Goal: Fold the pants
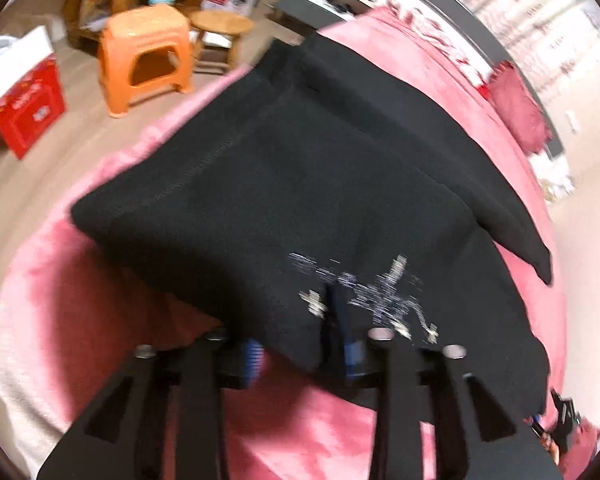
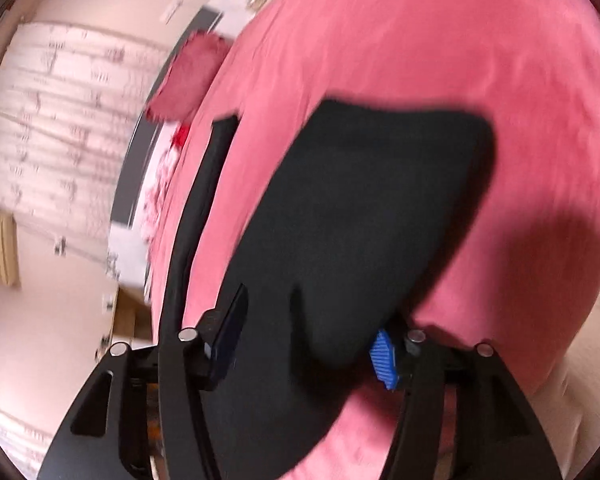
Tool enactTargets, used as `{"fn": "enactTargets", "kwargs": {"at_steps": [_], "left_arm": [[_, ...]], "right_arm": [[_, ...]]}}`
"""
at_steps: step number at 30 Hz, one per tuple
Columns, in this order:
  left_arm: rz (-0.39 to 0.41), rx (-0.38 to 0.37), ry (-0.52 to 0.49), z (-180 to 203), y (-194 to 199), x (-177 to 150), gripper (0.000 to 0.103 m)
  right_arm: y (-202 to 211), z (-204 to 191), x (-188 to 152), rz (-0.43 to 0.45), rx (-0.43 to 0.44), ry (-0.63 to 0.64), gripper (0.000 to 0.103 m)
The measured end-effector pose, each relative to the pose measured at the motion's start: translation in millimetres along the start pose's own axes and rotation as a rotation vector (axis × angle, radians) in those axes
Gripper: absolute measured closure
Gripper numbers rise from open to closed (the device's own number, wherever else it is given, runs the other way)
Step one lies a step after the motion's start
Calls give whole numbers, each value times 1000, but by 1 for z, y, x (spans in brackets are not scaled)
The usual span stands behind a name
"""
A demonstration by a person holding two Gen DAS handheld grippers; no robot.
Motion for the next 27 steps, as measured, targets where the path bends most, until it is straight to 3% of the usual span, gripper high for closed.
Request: {"fn": "enactTargets", "kwargs": {"at_steps": [1,2,3,5,7,8,9,11,13,14,15,17,19,23,27], "left_arm": [[-5,-6,21,-5,0,1,67],[-8,-10,33,-8,0,2,67],[-7,-6,42,-10,1,3,67],[11,33,36,-12,7,4,67],[37,95,38,-17,12,6,67],[41,116,53,-22,12,9,67],[41,136,83,-31,13,12,67],[38,137,136,-45,16,16,67],[60,149,171,-54,24,26,64],[77,170,173,-54,27,30,51],[115,200,175,-55,34,35,35],[188,235,172,-52,44,47,26],[241,238,156,-43,50,64,26],[265,184,86,-8,42,101,19],[208,138,-15,33,6,141,18]], "right_arm": [[-1,0,11,9,-28,11,86],[-2,-4,19,9,-74,36,96],[-1,-9,24,30,-113,36,96],[-1,-29,30,38,-156,161,96],[-1,-34,30,62,-255,218,85],[-1,-28,32,86,-333,201,67],[4,-17,35,125,-422,152,55],[15,-7,39,194,-458,81,55],[15,-21,38,225,-505,136,44],[14,-33,34,238,-529,187,34],[10,-49,28,245,-530,251,28],[-10,-81,14,214,-495,368,24],[-36,-108,-7,164,-467,464,23],[-95,-137,-40,23,-407,597,17],[-150,-143,-69,-108,-389,678,16]]}}
Point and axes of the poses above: each gripper's, at about its wrist camera, not at the fingertips, and y roughly against the way its jaws point, z to its right, x to its top, the point moved 1 cm from there along -y, roughly the way its jaws point, and after that the axes turned 8 degrees about x, right-handed, at the moved point
